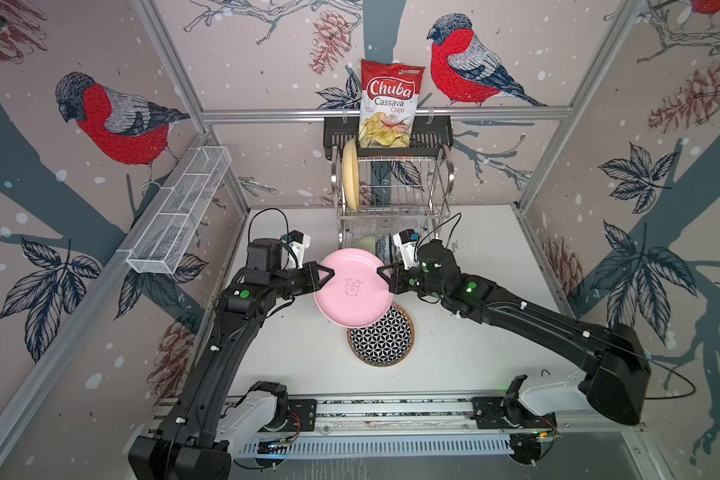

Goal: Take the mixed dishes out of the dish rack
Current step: 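Lower the pink plate onto the patterned plate with both grippers holding its rim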

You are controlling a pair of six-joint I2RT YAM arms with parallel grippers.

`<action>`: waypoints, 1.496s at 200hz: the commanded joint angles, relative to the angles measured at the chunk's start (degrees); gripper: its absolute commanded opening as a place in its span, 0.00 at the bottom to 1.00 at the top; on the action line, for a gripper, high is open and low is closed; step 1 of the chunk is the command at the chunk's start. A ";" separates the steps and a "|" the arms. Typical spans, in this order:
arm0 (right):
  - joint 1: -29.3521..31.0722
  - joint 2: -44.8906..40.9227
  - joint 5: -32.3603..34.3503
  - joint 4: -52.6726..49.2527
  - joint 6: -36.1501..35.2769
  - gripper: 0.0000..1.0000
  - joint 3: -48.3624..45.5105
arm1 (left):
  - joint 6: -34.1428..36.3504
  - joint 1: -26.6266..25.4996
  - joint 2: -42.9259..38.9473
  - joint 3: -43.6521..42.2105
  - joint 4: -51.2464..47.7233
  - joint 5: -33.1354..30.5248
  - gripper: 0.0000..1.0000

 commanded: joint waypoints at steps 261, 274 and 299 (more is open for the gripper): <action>6.93 -10.61 10.48 1.78 10.90 0.00 -28.30 | -17.14 -17.44 -0.66 -29.54 26.92 -12.67 0.37; 6.54 -10.29 11.07 2.03 10.95 0.00 -28.74 | -17.20 -18.85 0.82 -29.63 28.04 -13.92 0.43; 4.88 -9.66 10.82 4.20 10.68 0.00 -29.95 | -18.16 -20.62 3.97 -30.72 32.11 -14.46 0.44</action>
